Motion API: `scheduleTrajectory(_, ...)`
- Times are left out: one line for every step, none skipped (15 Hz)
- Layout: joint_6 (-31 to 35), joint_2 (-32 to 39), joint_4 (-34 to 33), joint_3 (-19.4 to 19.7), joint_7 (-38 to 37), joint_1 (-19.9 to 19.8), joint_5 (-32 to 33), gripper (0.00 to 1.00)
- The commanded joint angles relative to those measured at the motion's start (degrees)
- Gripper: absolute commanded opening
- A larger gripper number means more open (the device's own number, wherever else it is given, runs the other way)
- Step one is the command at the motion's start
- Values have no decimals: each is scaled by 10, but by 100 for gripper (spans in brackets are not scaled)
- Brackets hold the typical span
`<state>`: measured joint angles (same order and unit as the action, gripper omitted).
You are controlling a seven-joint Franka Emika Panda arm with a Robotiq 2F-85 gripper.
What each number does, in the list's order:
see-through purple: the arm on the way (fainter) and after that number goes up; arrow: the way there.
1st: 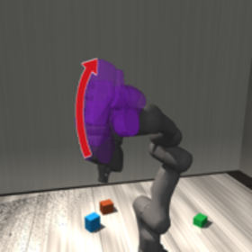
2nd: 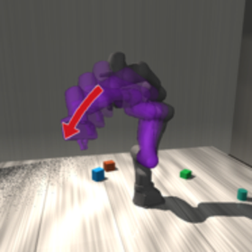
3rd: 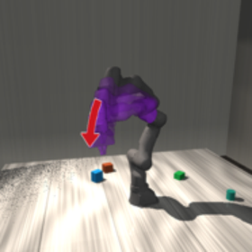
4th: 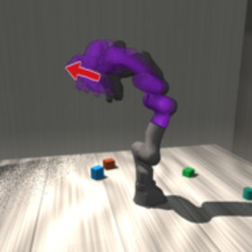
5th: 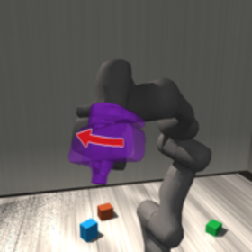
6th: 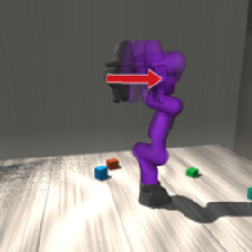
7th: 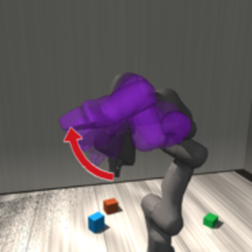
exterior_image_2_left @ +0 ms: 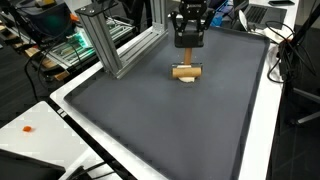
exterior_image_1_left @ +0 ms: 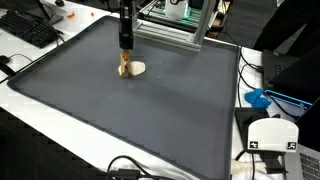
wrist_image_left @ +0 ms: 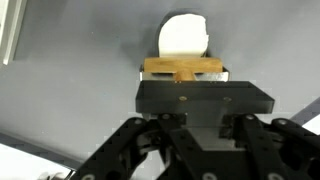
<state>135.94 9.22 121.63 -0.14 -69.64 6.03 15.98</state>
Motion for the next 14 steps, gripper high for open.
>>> scheduleTrajectory(30,16,13,10,-26,2,28,22)
scheduleTrajectory(31,16,14,11,-31,2,34,22)
scheduleTrajectory(34,15,15,12,-36,2,37,22)
scheduleTrajectory(37,16,15,12,-38,2,40,22)
scheduleTrajectory(37,16,16,12,-39,2,41,22)
scheduleTrajectory(35,16,16,11,-37,2,37,22)
scheduleTrajectory(30,15,16,9,-30,1,29,22)
scheduleTrajectory(21,14,16,3,-9,-1,7,22)
scheduleTrajectory(11,13,16,0,2,-1,-3,22)
scheduleTrajectory(6,12,16,-3,16,-2,-14,22)
scheduleTrajectory(1,12,16,-5,25,-2,-19,22)
scheduleTrajectory(-1,12,16,-5,34,-2,-23,22)
scheduleTrajectory(-4,11,16,-6,42,-2,-25,22)
scheduleTrajectory(-7,11,15,-6,51,-2,-30,22)
